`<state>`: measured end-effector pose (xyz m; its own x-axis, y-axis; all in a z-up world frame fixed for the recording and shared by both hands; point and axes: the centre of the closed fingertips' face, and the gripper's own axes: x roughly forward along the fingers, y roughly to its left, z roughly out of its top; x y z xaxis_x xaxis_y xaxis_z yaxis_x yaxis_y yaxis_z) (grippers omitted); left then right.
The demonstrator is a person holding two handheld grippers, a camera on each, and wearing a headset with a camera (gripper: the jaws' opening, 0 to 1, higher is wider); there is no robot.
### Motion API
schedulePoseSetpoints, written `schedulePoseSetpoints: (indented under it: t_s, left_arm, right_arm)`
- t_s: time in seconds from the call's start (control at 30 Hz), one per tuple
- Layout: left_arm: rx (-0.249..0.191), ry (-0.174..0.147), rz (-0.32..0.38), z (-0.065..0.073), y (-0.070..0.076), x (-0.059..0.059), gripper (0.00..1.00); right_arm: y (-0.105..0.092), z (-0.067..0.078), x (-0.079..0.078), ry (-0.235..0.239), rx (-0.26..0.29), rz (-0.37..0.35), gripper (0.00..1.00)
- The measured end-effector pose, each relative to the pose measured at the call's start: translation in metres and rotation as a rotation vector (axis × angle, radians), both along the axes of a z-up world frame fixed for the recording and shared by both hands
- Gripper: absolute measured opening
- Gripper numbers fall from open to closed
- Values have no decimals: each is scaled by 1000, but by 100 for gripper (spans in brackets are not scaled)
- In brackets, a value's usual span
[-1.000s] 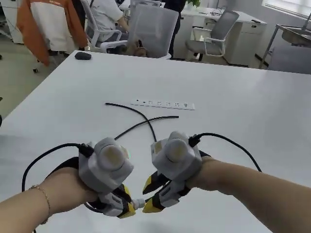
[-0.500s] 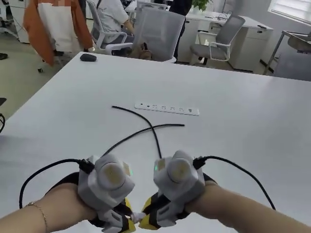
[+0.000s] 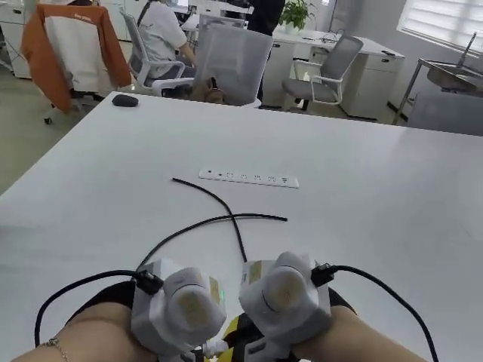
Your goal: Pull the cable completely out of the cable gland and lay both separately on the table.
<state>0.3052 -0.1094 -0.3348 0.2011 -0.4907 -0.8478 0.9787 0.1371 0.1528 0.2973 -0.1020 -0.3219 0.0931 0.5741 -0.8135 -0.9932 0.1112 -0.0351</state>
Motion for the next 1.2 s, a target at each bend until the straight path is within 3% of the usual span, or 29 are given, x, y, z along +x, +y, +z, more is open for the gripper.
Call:
schedulePoseSetpoints:
  t_s: [0.07, 0.2, 0.27, 0.3, 0.33, 0.37, 0.4, 0.5, 0.6, 0.73, 1.03, 1.2]
  left_arm:
    - [33, -38, -40, 2, 1, -2, 18]
    - [6, -56, -17, 3, 0, -2, 18]
    - [-5, -50, -3, -1, 2, -2, 18]
    - [-2, -45, 1, -3, 2, -3, 17]
    - [18, -35, 5, -7, 5, -5, 9]
    - [38, -38, -10, -10, 9, -6, 7]
    - [30, -46, 0, -11, 8, -5, 7]
    - [-3, -34, 54, -10, 9, 0, 11]
    - [-9, -75, 71, -8, 11, 8, 20]
    - [-35, -106, 80, -5, 9, 13, 32]
    - [-69, -102, 83, -2, 4, 14, 28]
    - [-66, -105, 25, -5, 0, 9, 27]
  right_arm:
    - [-1, 2, -3, -1, 12, -11, 12]
    - [-2, 2, -2, 1, 69, -45, 11]
    - [-2, -3, -3, 22, 102, -63, 11]
    - [-3, -6, -3, 32, 101, -67, 11]
    - [-9, -11, -3, 28, 45, -67, 11]
    - [-12, -13, 1, -6, 18, -63, 11]
    - [-12, -14, 1, -14, 9, -42, 11]
    - [-10, -17, 1, 2, 16, -54, 11]
    - [-10, -18, 1, -12, 7, -54, 11]
    - [-10, -18, 1, -31, 0, -43, 11]
    - [-9, -15, 6, -74, 5, -36, 11]
    - [-5, -12, 4, -84, 20, -13, 11]
